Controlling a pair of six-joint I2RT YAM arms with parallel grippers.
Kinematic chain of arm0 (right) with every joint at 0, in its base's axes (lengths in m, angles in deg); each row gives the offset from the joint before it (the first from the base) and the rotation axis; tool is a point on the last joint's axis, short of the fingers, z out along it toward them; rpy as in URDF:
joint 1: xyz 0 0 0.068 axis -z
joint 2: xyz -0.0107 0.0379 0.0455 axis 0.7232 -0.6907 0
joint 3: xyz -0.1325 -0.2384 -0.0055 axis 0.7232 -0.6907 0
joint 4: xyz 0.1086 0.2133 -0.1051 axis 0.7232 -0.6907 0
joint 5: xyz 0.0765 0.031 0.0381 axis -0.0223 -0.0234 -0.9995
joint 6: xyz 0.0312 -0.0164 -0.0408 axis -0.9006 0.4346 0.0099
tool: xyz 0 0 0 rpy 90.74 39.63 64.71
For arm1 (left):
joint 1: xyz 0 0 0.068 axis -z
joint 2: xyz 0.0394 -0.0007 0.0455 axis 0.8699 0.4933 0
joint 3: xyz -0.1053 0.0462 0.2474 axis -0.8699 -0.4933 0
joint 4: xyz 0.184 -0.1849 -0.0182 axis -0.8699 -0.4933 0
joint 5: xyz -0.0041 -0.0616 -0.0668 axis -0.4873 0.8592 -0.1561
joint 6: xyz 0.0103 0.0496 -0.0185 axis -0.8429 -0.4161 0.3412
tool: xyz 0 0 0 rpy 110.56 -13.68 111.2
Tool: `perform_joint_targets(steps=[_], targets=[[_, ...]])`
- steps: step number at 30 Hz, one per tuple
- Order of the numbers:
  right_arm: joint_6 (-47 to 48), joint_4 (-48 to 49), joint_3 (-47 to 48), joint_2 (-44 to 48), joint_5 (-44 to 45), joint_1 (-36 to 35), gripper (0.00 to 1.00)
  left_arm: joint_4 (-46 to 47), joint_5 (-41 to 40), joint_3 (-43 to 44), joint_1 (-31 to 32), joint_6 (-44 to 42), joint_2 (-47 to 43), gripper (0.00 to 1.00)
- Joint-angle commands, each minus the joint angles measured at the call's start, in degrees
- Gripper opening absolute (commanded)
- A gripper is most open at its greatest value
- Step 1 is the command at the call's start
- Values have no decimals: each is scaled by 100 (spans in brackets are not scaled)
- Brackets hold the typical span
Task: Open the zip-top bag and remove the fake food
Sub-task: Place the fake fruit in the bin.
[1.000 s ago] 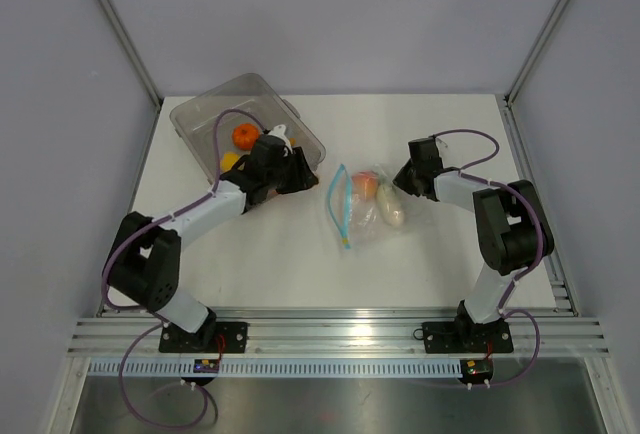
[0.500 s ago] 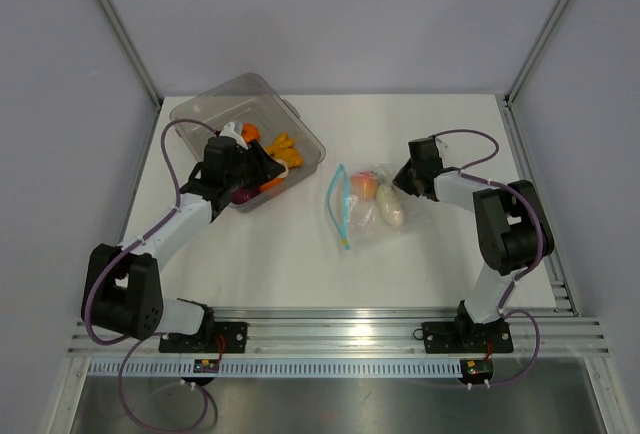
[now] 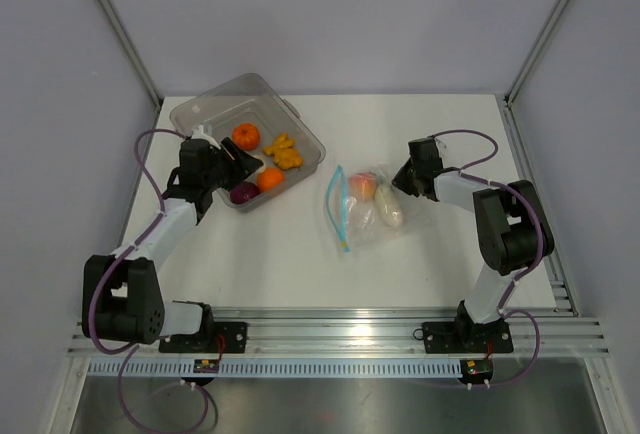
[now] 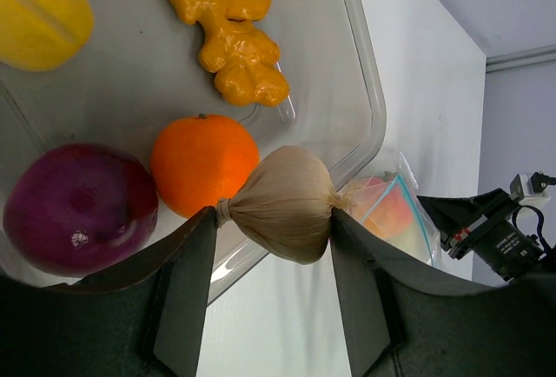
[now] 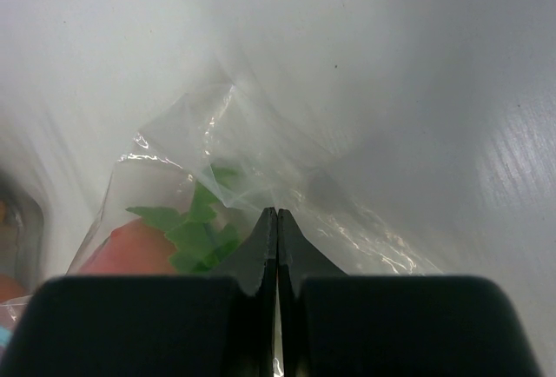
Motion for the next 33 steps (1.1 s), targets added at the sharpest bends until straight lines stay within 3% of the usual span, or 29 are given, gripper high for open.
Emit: perform_joint_targets(steps=[1, 9, 17, 21, 33], targets=[[-33, 86, 15, 132, -52, 28, 0, 274, 182, 23, -77, 125, 115, 56], [-33, 95, 15, 140, -70, 37, 0, 300, 297, 41, -121, 187, 327, 63], [-42, 86, 15, 132, -70, 37, 0, 195, 183, -73, -130, 187, 46, 83], [-42, 86, 15, 140, -78, 37, 0, 168, -2, -214, -121, 195, -244, 99], [-42, 95, 7, 140, -87, 37, 0, 528, -134, -592, -60, 143, -868, 99]])
